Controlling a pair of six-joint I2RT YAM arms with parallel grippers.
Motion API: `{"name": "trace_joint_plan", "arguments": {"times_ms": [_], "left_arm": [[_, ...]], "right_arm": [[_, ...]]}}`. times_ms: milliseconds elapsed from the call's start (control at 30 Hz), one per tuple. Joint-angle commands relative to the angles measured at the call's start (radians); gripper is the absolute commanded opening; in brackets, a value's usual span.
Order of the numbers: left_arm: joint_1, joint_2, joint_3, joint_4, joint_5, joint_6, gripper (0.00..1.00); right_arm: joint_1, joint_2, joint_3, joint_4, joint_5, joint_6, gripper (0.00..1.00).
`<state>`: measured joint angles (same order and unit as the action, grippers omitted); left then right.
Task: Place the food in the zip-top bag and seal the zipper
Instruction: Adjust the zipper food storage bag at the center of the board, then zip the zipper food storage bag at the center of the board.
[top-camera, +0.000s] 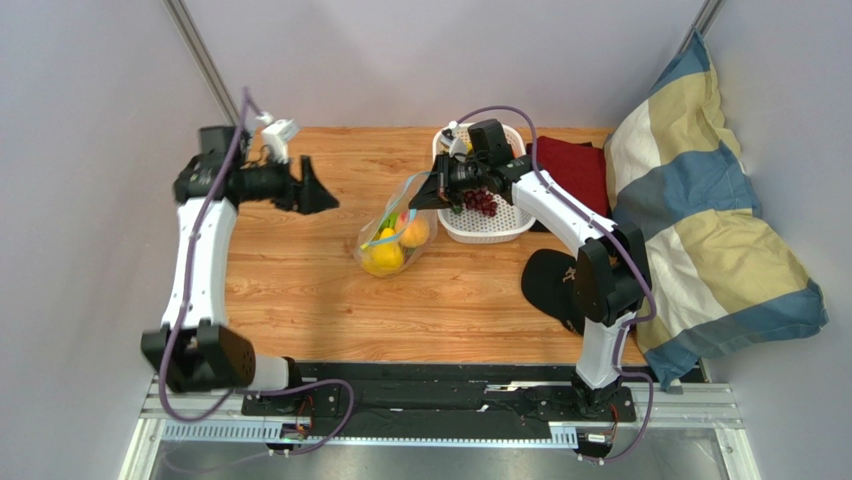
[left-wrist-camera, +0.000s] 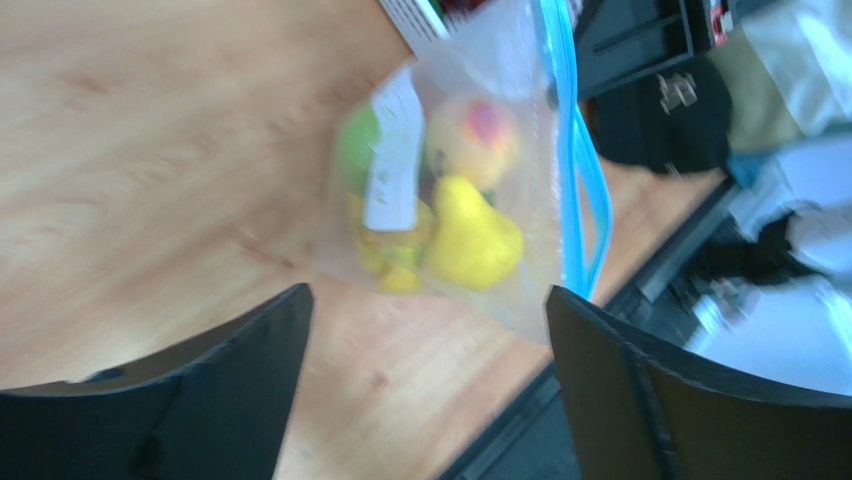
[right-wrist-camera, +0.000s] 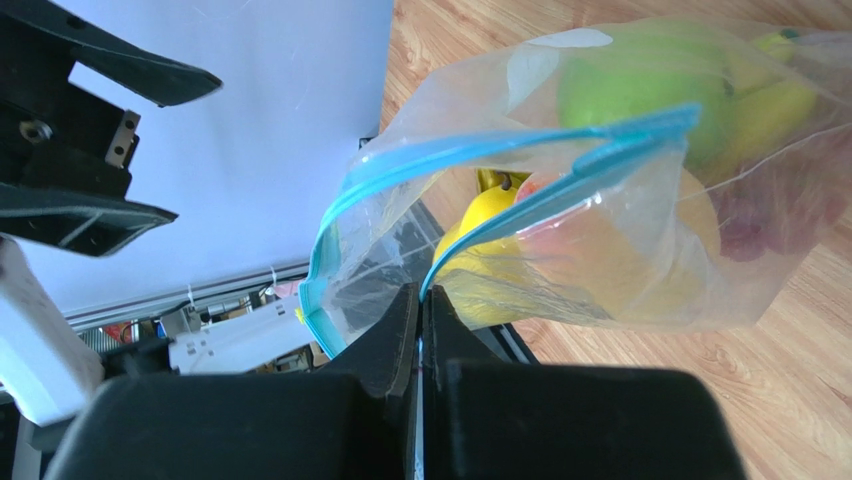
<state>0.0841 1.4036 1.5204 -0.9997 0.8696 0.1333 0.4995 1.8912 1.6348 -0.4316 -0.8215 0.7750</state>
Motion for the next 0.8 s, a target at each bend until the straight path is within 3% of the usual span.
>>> {"name": "trace_joint_plan", "arguments": {"times_ms": [0,133,300,400,467,533,767], "left_arm": [[0.095,-0.375,-0.259,0.280,0.109,0.064,0.99],[0.095,-0.619,-0.494,0.364,0.086,0.192,0.99],[0.077,-0.640,-0.658,0.328,0.206,0.368,0.91],[0.011,-0.646,-0.742,0.442,0.157,0.332,0.85],[-0.070,-0.673,-0.851,0.640,0.076,0.312,0.83],[-0.080,-0.678,-0.920,0.777,0.034,0.277,0.82],[-0.180,-0.628,-1.002,1.050,-0.086,0.140,0.78]], "right_arm": [[0.007,-0.029,0.046,0.065,-0.033,0.047,0.00],[0.005,-0.020,0.068,0.082,-0.038,0.086,0.00],[0.005,-0.026,0.068,0.096,-0.027,0.121,0.00],[0.005,-0.029,0.056,0.106,-0.024,0.127,0.00],[0.004,-0.033,0.042,0.108,-0.021,0.130,0.00],[0.004,-0.041,0.036,0.108,-0.019,0.124,0.00],[0.001,-0.049,0.022,0.108,-0.013,0.110,0.00]]}}
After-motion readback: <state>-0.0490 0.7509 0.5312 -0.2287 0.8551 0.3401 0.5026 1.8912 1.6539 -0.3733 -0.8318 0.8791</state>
